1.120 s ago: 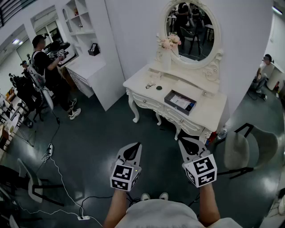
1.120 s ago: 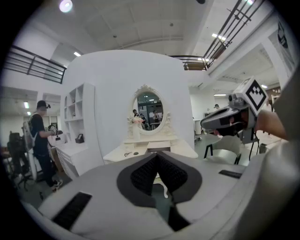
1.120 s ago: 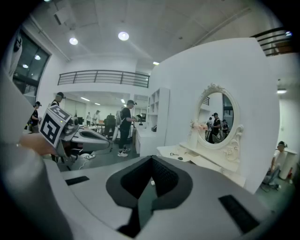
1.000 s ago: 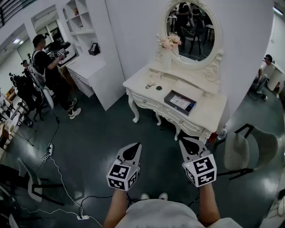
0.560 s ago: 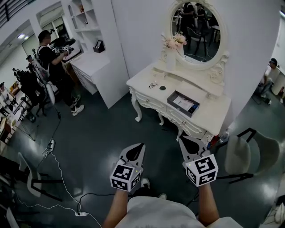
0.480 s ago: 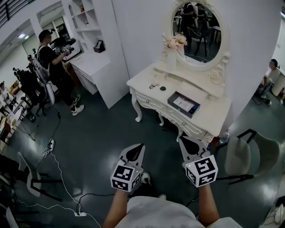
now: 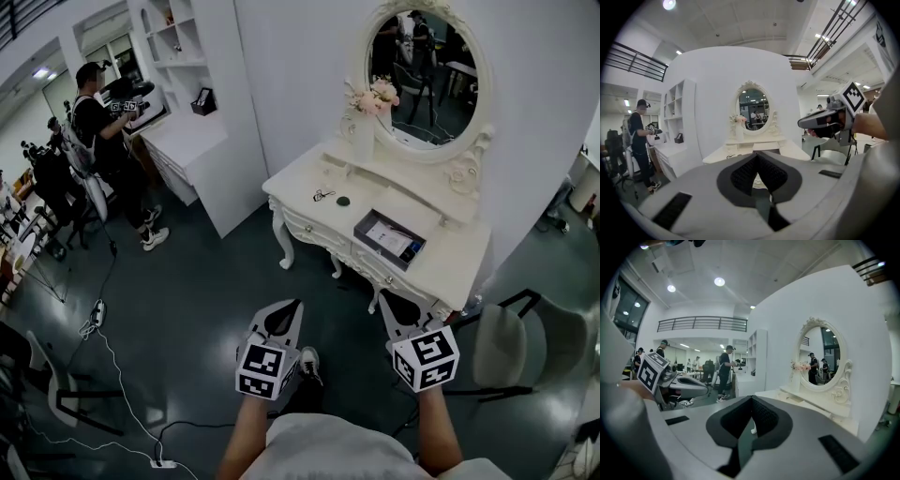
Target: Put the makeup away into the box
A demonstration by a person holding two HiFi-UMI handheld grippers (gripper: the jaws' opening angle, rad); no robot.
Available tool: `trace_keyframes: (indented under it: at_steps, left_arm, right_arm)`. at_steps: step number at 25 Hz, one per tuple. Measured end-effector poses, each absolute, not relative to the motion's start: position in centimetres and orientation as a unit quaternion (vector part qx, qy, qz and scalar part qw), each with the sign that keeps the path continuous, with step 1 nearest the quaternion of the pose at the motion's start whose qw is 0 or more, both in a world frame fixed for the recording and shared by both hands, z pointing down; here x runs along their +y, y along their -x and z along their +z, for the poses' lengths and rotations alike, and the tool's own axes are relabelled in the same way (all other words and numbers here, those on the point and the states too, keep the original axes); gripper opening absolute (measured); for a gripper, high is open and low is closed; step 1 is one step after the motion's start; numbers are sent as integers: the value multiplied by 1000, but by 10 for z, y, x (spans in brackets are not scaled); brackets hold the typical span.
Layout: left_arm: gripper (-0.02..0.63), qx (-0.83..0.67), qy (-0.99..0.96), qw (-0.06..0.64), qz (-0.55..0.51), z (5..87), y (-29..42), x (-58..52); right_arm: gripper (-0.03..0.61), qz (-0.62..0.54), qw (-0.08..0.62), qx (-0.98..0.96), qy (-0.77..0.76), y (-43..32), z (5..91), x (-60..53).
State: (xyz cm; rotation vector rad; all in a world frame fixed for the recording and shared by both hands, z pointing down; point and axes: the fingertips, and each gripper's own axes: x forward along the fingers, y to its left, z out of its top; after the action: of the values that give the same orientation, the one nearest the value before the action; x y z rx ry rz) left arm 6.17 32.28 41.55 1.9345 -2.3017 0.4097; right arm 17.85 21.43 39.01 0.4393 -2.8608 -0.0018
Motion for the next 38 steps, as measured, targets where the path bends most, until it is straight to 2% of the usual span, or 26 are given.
trace_keyframes:
  at_steps: [21, 38]
  left_arm:
    - [9, -727, -661, 86, 162, 444, 150, 152]
    - [28, -691, -680, 121, 214, 494, 236, 39]
  right_arm:
    - [2, 27, 155, -973, -171, 25, 408, 62]
    - [2, 74, 194, -959, -194, 89, 445, -16]
